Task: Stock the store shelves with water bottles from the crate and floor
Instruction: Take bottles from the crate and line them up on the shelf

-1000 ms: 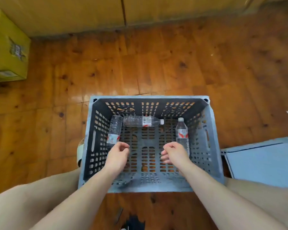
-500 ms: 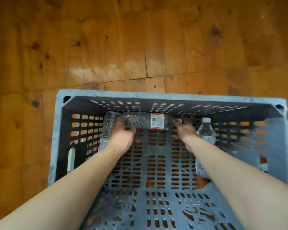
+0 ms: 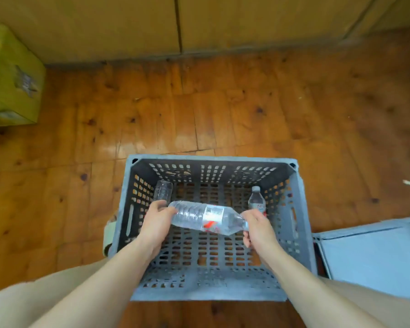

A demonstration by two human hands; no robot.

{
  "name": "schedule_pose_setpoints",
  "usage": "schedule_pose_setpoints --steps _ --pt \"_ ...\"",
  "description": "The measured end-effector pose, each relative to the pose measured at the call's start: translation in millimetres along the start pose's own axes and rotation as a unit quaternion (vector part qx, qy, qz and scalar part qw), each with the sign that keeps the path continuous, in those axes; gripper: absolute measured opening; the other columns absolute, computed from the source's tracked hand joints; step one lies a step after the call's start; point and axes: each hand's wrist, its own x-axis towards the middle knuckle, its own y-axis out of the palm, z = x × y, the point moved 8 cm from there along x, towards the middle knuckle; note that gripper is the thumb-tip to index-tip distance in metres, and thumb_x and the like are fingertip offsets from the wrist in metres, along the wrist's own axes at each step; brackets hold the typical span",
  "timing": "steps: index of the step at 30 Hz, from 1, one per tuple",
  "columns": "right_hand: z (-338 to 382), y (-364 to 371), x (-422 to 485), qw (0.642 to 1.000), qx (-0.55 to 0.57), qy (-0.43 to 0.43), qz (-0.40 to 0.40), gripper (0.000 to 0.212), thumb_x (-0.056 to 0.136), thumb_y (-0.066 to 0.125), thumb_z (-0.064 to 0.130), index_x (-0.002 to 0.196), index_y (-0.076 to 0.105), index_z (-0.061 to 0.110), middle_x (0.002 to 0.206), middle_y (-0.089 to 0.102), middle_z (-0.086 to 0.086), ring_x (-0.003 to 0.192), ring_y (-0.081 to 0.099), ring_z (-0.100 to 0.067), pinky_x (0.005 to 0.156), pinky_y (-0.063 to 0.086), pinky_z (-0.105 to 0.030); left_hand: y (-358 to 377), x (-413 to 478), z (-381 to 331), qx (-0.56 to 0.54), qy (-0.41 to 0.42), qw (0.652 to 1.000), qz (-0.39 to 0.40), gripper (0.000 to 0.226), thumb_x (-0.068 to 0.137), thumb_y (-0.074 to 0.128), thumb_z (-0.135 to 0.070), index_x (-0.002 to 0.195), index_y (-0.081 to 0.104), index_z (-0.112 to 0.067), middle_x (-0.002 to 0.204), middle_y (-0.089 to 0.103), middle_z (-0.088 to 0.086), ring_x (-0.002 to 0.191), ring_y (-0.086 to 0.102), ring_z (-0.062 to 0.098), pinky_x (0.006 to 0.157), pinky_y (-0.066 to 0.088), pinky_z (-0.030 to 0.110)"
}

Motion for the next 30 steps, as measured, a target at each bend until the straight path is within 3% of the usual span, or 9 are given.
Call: schedule_pose_setpoints --steps 5,10,12,14,18,22,24,28,30 --pt "32.5 -31.2 -112.2 0.995 0.040 -0.079 -0.036 0.034 0.103 0.045 0.035 0.094 0.073 0.018 0.038 0.046 0.014 0.040 0.037 -0.010 0.048 0.026 -0.027 -36.3 -117.1 5.8 -0.044 0.066 0.997 -0.008 0.040 0.098 0.059 -0.026 0.137 0.052 -0.026 0.130 0.057 -0.001 0.123 0.052 0.022 0.102 0.040 0.038" --pt "24.4 -56.5 -203.9 0.985 0.083 -0.136 -0.061 0.040 0.104 0.045 0.042 0.093 0.075 0.017 0.044 0.053 0.014 0.033 0.043 0.000 0.045 0.029 -0.022 -52.9 -198.5 28.9 -0.102 0.115 0.988 0.007 0.040 0.096 0.062 -0.015 0.131 0.056 -0.032 0.131 0.061 -0.003 0.123 0.057 0.020 0.111 0.045 0.047" --pt "3.3 -58.9 -227.7 0.984 0.103 -0.138 -0.047 0.042 0.103 0.049 0.046 0.093 0.073 0.013 0.048 0.052 0.007 0.033 0.039 -0.003 0.042 0.029 -0.022 -50.5 -222.8 42.8 -0.099 0.128 0.987 0.024 0.042 0.096 0.062 -0.013 0.134 0.054 -0.030 0.132 0.059 -0.003 0.123 0.056 0.021 0.107 0.047 0.042" --pt "-24.1 -55.2 -245.9 0.985 0.102 -0.136 -0.014 0.042 0.100 0.054 0.046 0.092 0.069 0.007 0.045 0.044 -0.001 0.034 0.036 -0.012 0.040 0.029 -0.024 -46.1 -241.6 65.5 -0.090 0.110 0.989 0.036 0.042 0.096 0.063 -0.013 0.134 0.051 -0.030 0.129 0.057 -0.002 0.118 0.057 0.018 0.095 0.051 0.033" --pt "-59.3 -41.3 -279.3 0.982 0.025 -0.183 0.042 0.036 0.092 0.068 0.044 0.078 0.056 0.013 0.045 0.050 -0.002 0.041 0.048 -0.018 0.051 0.041 -0.028 -40.8 -262.5 114.6 -0.087 0.039 0.995 0.029 0.041 0.088 0.067 -0.018 0.126 0.053 -0.026 0.129 0.055 0.003 0.122 0.052 0.025 0.106 0.046 0.041" --pt "-57.7 -54.9 -307.8 0.970 0.019 -0.238 0.035 0.037 0.087 0.074 0.047 0.069 0.059 0.017 0.050 0.053 0.002 0.051 0.051 -0.015 0.059 0.045 -0.030 -39.1 -287.1 111.9 -0.046 0.051 0.998 -0.009 0.029 0.092 0.061 -0.023 0.119 0.054 -0.016 0.119 0.054 0.005 0.113 0.052 0.026 0.105 0.045 0.046" --pt "-60.6 -72.9 -312.4 0.971 0.057 -0.234 -0.007 0.032 0.084 0.076 0.050 0.078 0.067 0.020 0.059 0.057 0.010 0.062 0.055 -0.013 0.061 0.046 -0.027 -31.5 -297.5 103.2 -0.025 0.065 0.998 -0.007 0.027 0.096 0.057 -0.024 0.120 0.054 -0.013 0.115 0.055 0.007 0.111 0.054 0.029 0.103 0.045 0.047" --pt "-82.6 -95.3 -302.3 0.960 0.217 -0.169 -0.051 0.049 0.083 0.075 0.055 0.117 0.062 0.023 0.114 0.066 0.001 0.109 0.064 -0.019 0.089 0.061 -0.038 0.7 -301.1 104.1 0.012 0.073 0.996 0.055 0.033 0.082 0.061 -0.031 0.113 0.059 -0.018 0.112 0.062 0.007 0.105 0.062 0.029 0.098 0.054 0.050" --pt "-94.4 -99.2 -295.4 0.951 0.265 -0.156 -0.041 0.050 0.086 0.073 0.054 0.124 0.058 0.026 0.122 0.066 -0.005 0.110 0.067 -0.024 0.082 0.063 -0.039 16.7 -308.8 101.8 0.029 0.092 0.992 0.081 0.029 0.085 0.061 -0.027 0.113 0.060 -0.019 0.114 0.060 0.005 0.108 0.060 0.026 0.099 0.054 0.049"
